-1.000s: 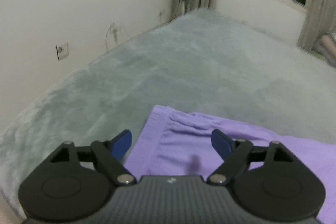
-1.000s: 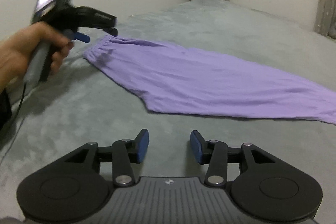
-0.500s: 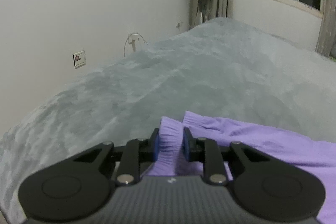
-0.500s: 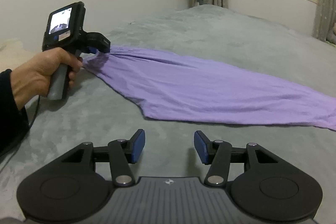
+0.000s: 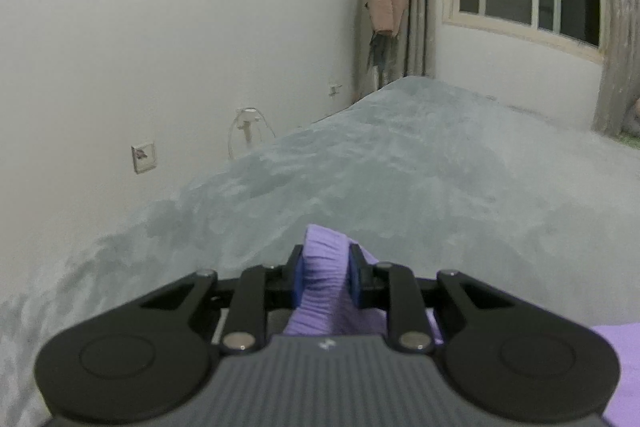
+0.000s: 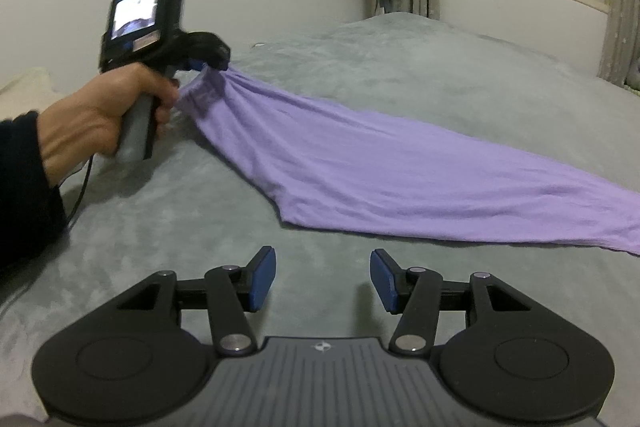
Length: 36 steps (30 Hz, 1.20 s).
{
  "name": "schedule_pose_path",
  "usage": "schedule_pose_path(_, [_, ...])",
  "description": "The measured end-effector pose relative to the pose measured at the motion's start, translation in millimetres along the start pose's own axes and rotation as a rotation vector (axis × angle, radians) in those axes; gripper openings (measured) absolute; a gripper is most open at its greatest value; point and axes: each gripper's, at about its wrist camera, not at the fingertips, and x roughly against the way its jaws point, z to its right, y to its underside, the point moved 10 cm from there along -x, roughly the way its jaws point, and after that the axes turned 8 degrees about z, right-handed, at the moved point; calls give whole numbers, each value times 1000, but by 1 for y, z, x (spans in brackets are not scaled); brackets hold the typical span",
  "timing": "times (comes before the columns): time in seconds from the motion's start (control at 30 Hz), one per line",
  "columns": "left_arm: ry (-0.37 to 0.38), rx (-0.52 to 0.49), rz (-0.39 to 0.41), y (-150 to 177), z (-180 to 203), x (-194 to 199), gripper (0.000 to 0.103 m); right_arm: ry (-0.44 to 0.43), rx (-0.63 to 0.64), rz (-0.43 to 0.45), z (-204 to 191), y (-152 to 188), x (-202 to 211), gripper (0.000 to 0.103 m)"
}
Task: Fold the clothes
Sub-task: 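Grasp the waistband with the left tool while the right tool grasps the pant leg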
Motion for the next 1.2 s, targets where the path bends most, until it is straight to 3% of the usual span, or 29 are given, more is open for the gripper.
schedule_pose_path(0.23, [-30,-54,-93,24,7,-23,24,7,-6,5,2,0,-2,52])
schedule_pose_path(0.3, [-16,-26,-86,30,1,-20,32,4,-8,18,6,-5,-2,52])
schedule_pose_path(0.37, [-11,6,-90,29,-5,-16,55,8,-5,45,14,-15,-1,52])
schedule_pose_path(0.6, [-13,147,-42,21,-31,23,72,27,1,112,61,-68,-39,57])
schedule_pose_path(0.7, [-19,189,-59,30,-43,28,65,-5,66,81,61,-87,-84,56])
schedule_pose_path(0.77, [-13,208,-86,38,-49,25,38,-37,115,57,57,-96,-115,56])
schedule_pose_path(0.87, [-7,203,-98,43,-51,22,35,-90,163,14,52,-100,-160,52])
schedule_pose_path(1.0, [30,201,-107,44,-52,22,24,-122,238,-64,47,-91,-199,23])
schedule_pose_path(1.07, [45,210,-111,44,-52,23,16,-145,267,-78,43,-89,-205,15])
schedule_pose_path(1.2, [59,226,-118,43,-55,23,12,-207,233,-30,40,-104,-191,15])
